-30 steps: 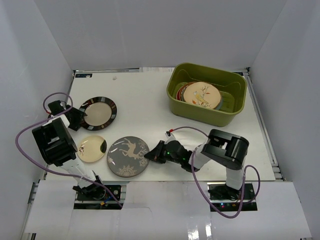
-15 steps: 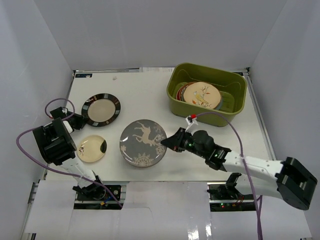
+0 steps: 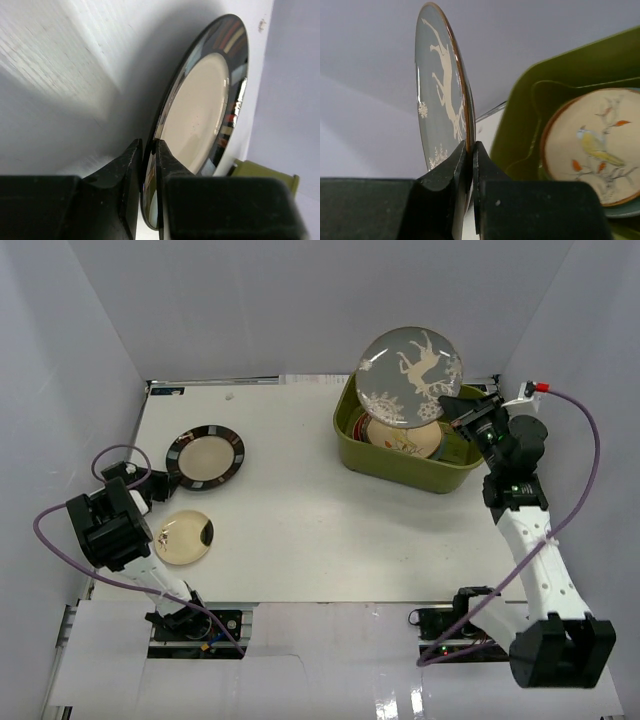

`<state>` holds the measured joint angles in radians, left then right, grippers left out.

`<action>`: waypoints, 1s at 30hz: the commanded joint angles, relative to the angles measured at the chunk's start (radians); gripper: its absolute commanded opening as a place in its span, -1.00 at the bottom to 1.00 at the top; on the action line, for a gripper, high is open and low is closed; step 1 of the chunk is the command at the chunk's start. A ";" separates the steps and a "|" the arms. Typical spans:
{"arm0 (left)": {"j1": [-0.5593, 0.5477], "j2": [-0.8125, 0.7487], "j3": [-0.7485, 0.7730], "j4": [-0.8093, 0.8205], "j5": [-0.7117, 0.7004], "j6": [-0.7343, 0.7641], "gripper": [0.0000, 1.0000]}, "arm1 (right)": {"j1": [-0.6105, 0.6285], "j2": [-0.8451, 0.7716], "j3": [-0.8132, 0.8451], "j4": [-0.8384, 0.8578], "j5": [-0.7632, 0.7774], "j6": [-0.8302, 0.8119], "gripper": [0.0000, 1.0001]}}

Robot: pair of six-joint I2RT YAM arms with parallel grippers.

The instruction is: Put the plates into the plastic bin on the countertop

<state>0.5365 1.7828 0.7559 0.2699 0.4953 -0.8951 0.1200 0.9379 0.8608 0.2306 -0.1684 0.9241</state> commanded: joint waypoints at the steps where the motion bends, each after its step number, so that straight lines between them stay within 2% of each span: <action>1: 0.002 -0.074 -0.062 0.098 0.084 -0.086 -1.00 | -0.103 0.114 0.092 0.046 -0.140 0.048 -0.85; 2: 0.002 -0.082 -0.069 0.110 0.094 -0.114 -1.00 | -0.147 0.168 0.107 0.038 -0.149 0.045 -0.85; 5: 0.002 -0.100 -0.098 0.176 0.130 -0.178 -1.00 | -0.174 0.243 0.152 0.004 -0.141 0.010 -0.85; 15: -0.007 -0.148 -0.141 0.350 0.209 -0.332 -1.00 | -0.189 0.360 0.184 -0.094 -0.057 -0.113 -0.84; 30: -0.081 -0.365 -0.104 0.275 0.201 -0.341 -1.00 | -0.189 0.470 0.146 -0.134 -0.034 -0.211 -0.85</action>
<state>0.4675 1.5234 0.6079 0.4473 0.6273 -1.1889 -0.0654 1.4239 0.9611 -0.0113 -0.1829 0.7292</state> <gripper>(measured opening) 0.193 0.096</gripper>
